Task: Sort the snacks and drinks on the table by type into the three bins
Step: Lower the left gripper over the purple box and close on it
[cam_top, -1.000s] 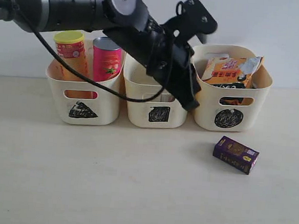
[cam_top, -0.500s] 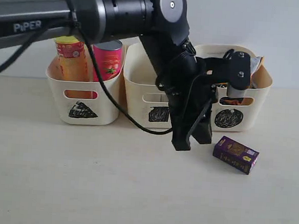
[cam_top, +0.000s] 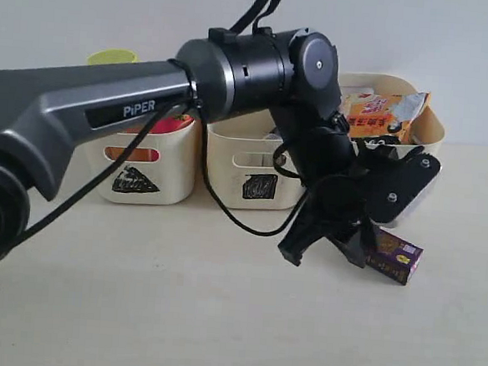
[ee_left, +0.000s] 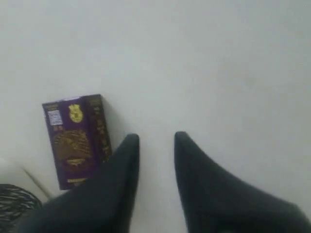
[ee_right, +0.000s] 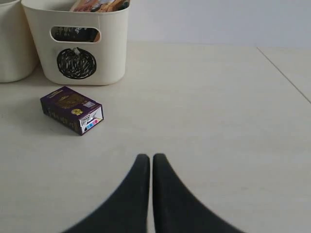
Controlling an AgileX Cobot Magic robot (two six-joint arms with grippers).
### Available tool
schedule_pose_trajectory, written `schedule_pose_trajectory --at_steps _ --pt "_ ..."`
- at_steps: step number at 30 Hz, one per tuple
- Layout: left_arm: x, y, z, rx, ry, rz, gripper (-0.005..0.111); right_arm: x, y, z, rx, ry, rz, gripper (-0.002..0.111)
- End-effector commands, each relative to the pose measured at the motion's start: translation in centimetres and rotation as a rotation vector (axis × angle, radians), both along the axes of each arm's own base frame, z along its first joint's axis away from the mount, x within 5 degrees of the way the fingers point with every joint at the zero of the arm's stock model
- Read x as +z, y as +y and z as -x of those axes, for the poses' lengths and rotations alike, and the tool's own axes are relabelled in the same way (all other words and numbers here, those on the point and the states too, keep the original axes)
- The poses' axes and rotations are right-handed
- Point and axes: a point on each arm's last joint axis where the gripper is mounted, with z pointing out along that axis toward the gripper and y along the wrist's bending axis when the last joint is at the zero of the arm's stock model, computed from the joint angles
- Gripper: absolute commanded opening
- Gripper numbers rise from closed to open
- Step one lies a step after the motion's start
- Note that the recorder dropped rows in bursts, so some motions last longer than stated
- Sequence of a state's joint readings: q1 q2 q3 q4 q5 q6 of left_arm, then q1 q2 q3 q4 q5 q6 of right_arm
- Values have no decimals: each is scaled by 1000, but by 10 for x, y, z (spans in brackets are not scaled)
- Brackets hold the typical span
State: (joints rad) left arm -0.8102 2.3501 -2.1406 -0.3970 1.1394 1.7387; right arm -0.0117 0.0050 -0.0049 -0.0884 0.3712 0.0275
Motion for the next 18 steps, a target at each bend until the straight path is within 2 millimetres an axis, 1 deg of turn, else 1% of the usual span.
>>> schedule_pose_trajectory --at_steps 1,2,3,4,8,11,15,18 --pt "-9 -17 -5 54 4 143 76 0 0 0 -5 -15 1 0" --pt "-13 -21 -7 88 18 175 87 0 0 0 -5 -15 1 0" --pt "-17 -24 -8 117 27 200 93 0 0 0 -5 -15 1 0" --pt "-20 -26 -10 130 16 212 94 0 0 0 -5 -15 1 0" --pt "-41 -34 -11 159 4 209 91 0 0 0 -5 -15 1 0" --pt "-52 -39 -14 212 -8 232 91 0 0 0 -5 -15 1 0" --pt "-57 -45 -23 315 -8 282 91 0 0 0 -5 -15 1 0" --pt "-59 -47 -30 381 23 304 91 0 0 0 -5 -15 1 0"
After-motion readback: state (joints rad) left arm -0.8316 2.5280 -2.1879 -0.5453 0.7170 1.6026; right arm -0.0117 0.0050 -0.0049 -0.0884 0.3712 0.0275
